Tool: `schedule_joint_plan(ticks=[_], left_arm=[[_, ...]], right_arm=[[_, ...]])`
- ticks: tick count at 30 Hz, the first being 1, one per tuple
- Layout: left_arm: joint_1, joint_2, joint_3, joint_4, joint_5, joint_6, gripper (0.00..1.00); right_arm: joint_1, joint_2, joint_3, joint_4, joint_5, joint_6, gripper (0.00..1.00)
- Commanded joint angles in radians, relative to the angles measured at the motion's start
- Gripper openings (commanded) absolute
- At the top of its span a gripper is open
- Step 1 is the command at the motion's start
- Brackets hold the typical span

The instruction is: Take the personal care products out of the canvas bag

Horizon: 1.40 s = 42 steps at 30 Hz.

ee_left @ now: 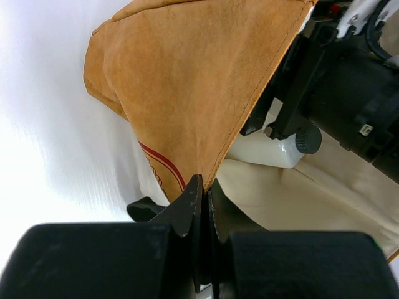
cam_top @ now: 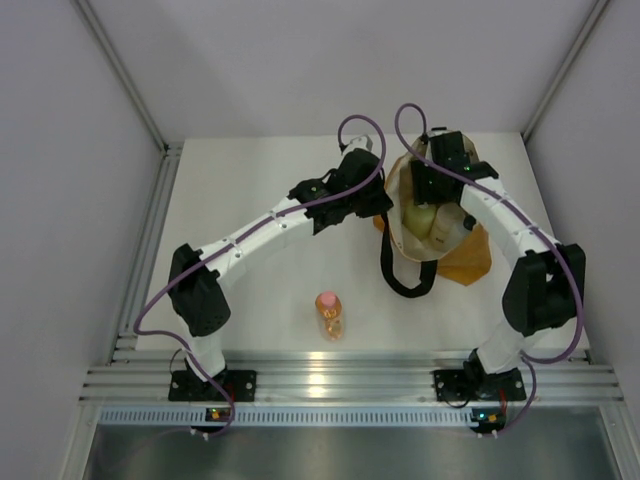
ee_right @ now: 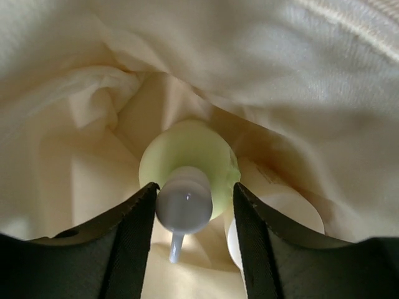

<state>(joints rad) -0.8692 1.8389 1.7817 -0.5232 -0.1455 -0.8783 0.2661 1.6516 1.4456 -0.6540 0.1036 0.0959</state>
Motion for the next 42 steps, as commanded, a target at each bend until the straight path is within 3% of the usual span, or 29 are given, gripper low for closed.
schedule_joint_plan(ticks=[1,5,9,15,17,18,31,42], left_arm=[[-0.002,-0.041,0.008,0.022,0.015,-0.005,0.0],[-0.002,-0.044,0.008,0.023,0.012,-0.001,0.0],[-0.002,-0.044,0.005,0.022,0.014,-0.004,0.0],[-0.002,-0.043,0.007,0.022,0.014,-0.007,0.0],[-0.002,-0.041,0.01,0.022,0.014,-0.008,0.0],[-0.002,-0.04,0.01,0.022,0.015,-0.011,0.0],[-0.002,-0.033,0.016,0.022,0.009,-0.028,0.0],[-0.002,-0.032,0.016,0.022,0.003,-0.034,0.0]], right_arm=[[-0.018,0.025,0.016,-0.019,-0.005,-0.012,0.49],[-0.018,0.028,0.007,-0.01,-0.01,-0.012,0.43],[-0.018,0.036,-0.001,-0.009,-0.038,-0.004,0.27],[-0.015,-0.007,-0.039,-0.001,-0.038,0.016,0.23],[-0.015,-0.015,-0.042,0.002,-0.041,0.019,0.13],[-0.015,-0.027,-0.042,0.004,-0.048,0.019,0.01],[0.044,-0.196,0.119,-0.013,0.068,0.047,0.0],[0.125,-0.251,0.37,-0.208,0.152,-0.013,0.0]])
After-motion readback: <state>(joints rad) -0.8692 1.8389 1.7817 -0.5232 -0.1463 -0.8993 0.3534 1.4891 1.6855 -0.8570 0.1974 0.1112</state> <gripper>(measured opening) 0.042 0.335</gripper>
